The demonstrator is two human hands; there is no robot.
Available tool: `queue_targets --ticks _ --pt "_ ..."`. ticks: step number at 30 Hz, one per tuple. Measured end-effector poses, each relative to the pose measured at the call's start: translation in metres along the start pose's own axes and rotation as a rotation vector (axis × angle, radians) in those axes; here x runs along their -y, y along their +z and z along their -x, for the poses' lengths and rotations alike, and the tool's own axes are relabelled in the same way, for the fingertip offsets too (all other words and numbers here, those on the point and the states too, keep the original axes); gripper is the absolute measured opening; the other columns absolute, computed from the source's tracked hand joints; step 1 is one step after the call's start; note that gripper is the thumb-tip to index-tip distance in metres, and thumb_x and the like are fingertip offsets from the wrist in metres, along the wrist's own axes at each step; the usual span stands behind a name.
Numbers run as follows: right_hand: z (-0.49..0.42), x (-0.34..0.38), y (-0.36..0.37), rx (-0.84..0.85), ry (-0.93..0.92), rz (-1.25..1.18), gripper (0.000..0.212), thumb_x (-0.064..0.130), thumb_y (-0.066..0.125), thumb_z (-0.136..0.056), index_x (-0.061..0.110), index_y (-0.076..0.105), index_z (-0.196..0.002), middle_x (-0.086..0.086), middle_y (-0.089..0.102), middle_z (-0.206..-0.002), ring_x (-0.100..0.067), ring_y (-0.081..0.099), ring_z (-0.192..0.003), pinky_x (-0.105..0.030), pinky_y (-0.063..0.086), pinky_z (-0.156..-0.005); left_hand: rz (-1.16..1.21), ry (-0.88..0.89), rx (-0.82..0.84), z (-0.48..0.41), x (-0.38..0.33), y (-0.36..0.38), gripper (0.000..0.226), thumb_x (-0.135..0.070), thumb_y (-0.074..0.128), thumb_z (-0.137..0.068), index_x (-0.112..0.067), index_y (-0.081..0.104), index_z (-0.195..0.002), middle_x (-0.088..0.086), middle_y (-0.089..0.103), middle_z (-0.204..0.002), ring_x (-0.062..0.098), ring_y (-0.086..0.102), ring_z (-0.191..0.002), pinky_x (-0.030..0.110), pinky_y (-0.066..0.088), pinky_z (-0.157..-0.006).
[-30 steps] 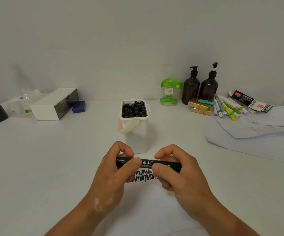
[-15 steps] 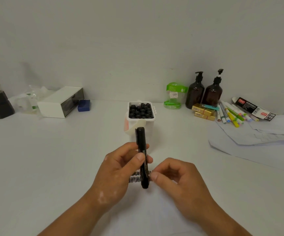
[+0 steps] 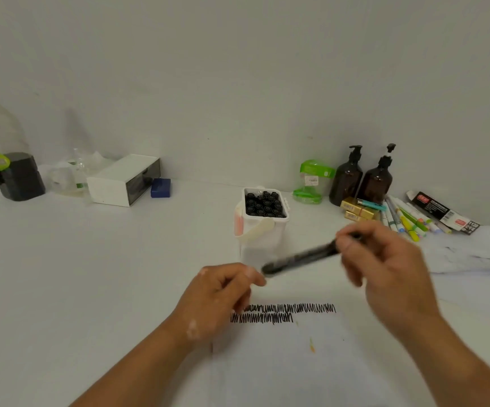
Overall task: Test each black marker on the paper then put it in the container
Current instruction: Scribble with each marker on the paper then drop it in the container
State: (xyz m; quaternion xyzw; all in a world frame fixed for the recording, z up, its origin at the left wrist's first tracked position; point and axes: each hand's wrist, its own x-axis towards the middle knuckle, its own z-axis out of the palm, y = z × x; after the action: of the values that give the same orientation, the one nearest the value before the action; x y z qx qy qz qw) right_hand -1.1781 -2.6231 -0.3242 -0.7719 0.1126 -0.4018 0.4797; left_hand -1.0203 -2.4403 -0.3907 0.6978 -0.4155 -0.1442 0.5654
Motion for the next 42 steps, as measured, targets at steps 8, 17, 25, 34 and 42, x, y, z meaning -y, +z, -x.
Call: queue_targets --ticks 8,17,25,34,42 --pt "-0.121 0.058 0.015 -0.107 -0.194 0.392 0.005 0.034 0.068 -0.088 0.031 0.071 -0.089 0.006 0.073 -0.074 -0.017 0.066 -0.068 -0.036 0.055 -0.073 -0.047 -0.206 -0.459 -0.017 0.033 -0.029 0.032 -0.036 0.056 -0.098 -0.024 0.069 -0.072 -0.008 0.060 -0.056 0.003 0.051 -0.050 0.020 0.040 -0.054" --pt "-0.180 0.037 0.066 0.155 -0.190 0.739 0.014 0.029 0.063 -0.096 0.021 0.072 -0.102 0.018 0.058 -0.078 -0.001 0.054 -0.069 -0.007 0.035 -0.056 -0.068 -0.215 -0.486 -0.019 0.039 -0.028 0.018 -0.031 0.065 -0.091 -0.025 0.069 -0.074 0.002 0.064 -0.069 0.005 0.052 -0.055 0.023 0.044 -0.056" --pt "-0.183 0.025 0.090 0.400 -0.112 0.866 0.017 0.026 0.056 -0.099 0.022 0.072 -0.101 0.006 0.066 -0.086 -0.018 0.062 -0.083 -0.025 0.044 -0.065 -0.071 -0.220 -0.484 -0.021 0.041 -0.026 0.015 -0.030 0.066 -0.090 -0.027 0.069 -0.075 0.002 0.065 -0.068 0.004 0.053 -0.054 0.020 0.044 -0.055" --pt "-0.185 0.020 0.105 0.445 -0.155 0.991 0.013 0.027 0.061 -0.098 0.017 0.070 -0.103 0.007 0.061 -0.097 -0.018 0.052 -0.094 -0.027 0.040 -0.078 -0.069 -0.210 -0.463 -0.021 0.043 -0.025 0.015 -0.027 0.066 -0.089 -0.026 0.068 -0.074 -0.005 0.058 -0.058 0.004 0.049 -0.051 0.013 0.041 -0.049" --pt "-0.181 0.019 0.109 0.402 -0.122 1.008 0.020 0.029 0.077 -0.086 0.023 0.061 -0.076 -0.003 0.072 -0.097 -0.023 0.062 -0.096 -0.040 0.057 -0.083 -0.090 -0.187 -0.451 -0.022 0.043 -0.024 0.015 -0.025 0.067 -0.088 -0.024 0.068 -0.074 0.008 0.059 -0.062 0.004 0.046 -0.049 0.012 0.040 -0.048"
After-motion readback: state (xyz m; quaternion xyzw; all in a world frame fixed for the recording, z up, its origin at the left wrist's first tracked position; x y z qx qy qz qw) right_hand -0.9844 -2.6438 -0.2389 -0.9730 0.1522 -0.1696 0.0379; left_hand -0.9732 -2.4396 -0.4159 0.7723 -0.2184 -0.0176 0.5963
